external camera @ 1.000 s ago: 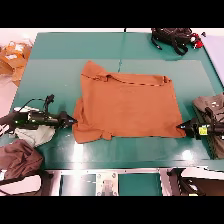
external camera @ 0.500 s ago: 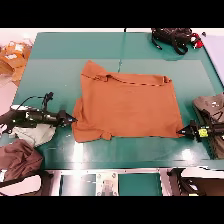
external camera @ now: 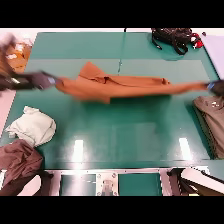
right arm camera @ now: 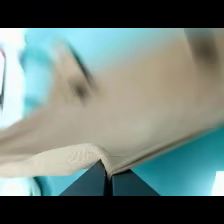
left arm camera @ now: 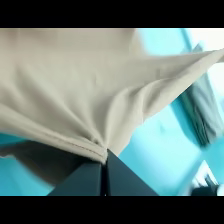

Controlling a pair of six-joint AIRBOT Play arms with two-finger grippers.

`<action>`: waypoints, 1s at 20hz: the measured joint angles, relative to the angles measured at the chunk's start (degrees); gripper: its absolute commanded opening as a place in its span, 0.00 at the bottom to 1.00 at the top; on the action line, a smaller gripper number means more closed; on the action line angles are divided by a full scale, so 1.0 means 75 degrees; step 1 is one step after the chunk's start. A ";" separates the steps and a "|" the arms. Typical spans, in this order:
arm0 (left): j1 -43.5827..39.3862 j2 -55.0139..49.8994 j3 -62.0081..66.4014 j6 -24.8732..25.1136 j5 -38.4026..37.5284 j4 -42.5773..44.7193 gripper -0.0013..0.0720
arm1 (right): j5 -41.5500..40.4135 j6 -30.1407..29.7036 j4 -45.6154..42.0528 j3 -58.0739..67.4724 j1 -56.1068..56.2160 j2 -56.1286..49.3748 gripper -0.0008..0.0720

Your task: Fold the shirts.

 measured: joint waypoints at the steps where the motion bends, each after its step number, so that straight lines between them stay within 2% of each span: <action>1: 0.0000 0.0297 0.0679 -0.0134 0.0000 0.0000 0.05 | -0.0102 0.0052 0.0463 0.0440 -0.0003 0.0335 0.03; 4: 0.0000 0.0956 0.2903 -0.0557 0.0114 0.0003 0.05 | -0.0595 0.0329 0.1434 0.1786 -0.0131 0.1335 0.03; 7: 0.0000 0.1224 0.4969 -0.1046 0.0251 0.0248 0.05 | -0.1163 0.0667 0.1868 0.2917 -0.0408 0.2055 0.03; 11: 0.0000 0.1311 0.6408 -0.1816 0.0251 0.1055 0.05 | -0.1556 0.0973 0.1996 0.3812 -0.0609 0.2413 0.03; 15: -0.0003 0.1107 0.5674 -0.2209 0.0160 0.1553 0.05 | -0.1731 0.1046 0.1478 0.3515 -0.0463 0.2314 0.03; 20: -0.0003 0.0003 0.3302 -0.1947 0.0548 0.1483 0.05 | -0.2422 0.0819 0.0178 0.1670 0.1154 0.1460 0.03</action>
